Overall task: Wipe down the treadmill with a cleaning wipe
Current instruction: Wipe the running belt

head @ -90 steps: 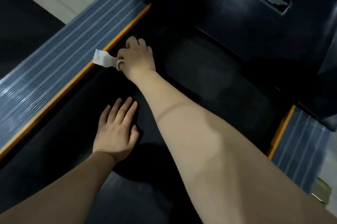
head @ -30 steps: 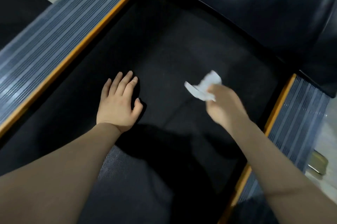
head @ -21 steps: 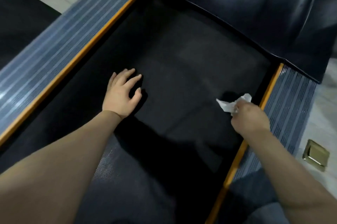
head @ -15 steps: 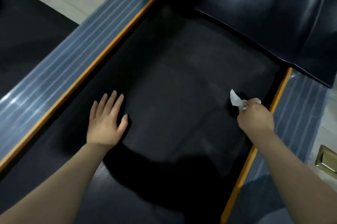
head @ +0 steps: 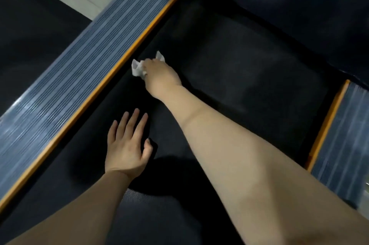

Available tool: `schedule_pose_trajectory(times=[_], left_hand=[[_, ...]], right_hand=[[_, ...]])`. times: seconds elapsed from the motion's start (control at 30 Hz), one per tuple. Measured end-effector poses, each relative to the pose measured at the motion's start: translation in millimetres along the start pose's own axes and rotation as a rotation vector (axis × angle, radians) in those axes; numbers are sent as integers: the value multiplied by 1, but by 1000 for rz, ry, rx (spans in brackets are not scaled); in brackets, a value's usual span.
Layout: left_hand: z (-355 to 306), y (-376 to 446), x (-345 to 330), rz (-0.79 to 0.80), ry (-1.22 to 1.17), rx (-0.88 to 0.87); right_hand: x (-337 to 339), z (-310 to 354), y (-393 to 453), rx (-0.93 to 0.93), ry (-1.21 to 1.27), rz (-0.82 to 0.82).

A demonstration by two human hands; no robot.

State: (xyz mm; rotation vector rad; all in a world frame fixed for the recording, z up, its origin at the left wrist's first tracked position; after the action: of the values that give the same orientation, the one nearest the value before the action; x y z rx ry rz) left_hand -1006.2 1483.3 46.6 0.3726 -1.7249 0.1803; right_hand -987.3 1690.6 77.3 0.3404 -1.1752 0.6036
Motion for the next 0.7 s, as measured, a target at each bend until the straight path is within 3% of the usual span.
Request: schedule_pose_trajectory(times=[0.07, 0.17, 0.27, 0.37, 0.43, 0.5, 0.57, 0.63, 0.7], left_hand=[[0, 1, 1, 13, -1, 5], [-2, 0, 1, 16, -8, 21], [-2, -1, 2, 16, -11, 21], [-3, 0, 3, 15, -13, 26], [-5, 0, 3, 15, -17, 21], [-5, 0, 4, 8, -16, 19], [-5, 0, 3, 6, -9, 20], [-4, 1, 2, 6, 0, 18], [-4, 0, 3, 7, 12, 17]], right_hand=[[18, -38, -44, -22, 22, -165], [44, -117, -126, -153, -103, -253], [88, -203, -209, -451, -204, -293], [115, -251, -255, -803, -360, -130], [108, -234, -232, -848, -373, -114], [85, -190, -178, -743, -249, -212], [47, -123, -109, -480, -39, -211], [8, -48, -62, -232, 265, -59], [-5, -5, -40, -138, 313, 64]])
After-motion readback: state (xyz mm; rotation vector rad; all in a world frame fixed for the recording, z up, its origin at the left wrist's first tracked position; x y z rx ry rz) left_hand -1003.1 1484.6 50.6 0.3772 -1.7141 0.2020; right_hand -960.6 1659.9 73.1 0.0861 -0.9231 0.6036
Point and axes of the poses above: each hand's wrist, its own y-axis towards the middle knuckle, its own x-axis out of the back of the hand, z = x × y, the point moved 4 cm from there along y, towards the middle knuckle, and after that the axes turned 15 degrees about -z, right-handed, at the moved point
